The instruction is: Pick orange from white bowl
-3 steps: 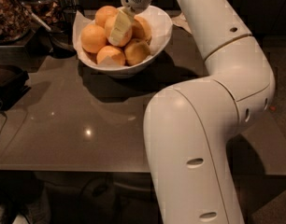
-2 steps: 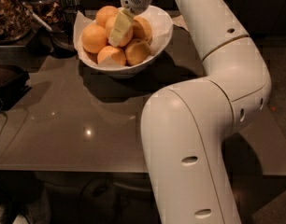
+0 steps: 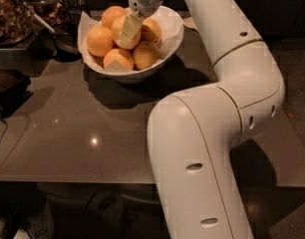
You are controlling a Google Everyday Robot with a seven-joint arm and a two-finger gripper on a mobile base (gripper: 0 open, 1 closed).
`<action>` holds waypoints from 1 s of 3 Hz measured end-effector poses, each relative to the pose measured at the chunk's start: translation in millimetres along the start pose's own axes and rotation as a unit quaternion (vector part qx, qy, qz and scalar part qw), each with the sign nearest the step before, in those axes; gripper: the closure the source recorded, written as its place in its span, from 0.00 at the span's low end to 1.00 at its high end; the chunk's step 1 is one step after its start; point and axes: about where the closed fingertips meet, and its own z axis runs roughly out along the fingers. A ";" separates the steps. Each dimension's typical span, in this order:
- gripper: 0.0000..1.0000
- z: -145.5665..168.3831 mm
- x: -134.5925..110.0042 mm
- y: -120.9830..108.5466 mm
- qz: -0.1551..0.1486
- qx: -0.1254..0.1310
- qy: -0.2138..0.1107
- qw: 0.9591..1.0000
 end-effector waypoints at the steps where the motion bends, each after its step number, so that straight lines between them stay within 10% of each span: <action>1: 0.89 0.3 0.6 -2.1 0.000 -0.001 -0.009 1.000; 3: 1.00 -26.9 -23.8 1.5 -0.019 0.010 -0.084 0.996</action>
Offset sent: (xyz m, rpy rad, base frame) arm -0.0059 0.0038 0.0187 0.0702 -0.0561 0.0165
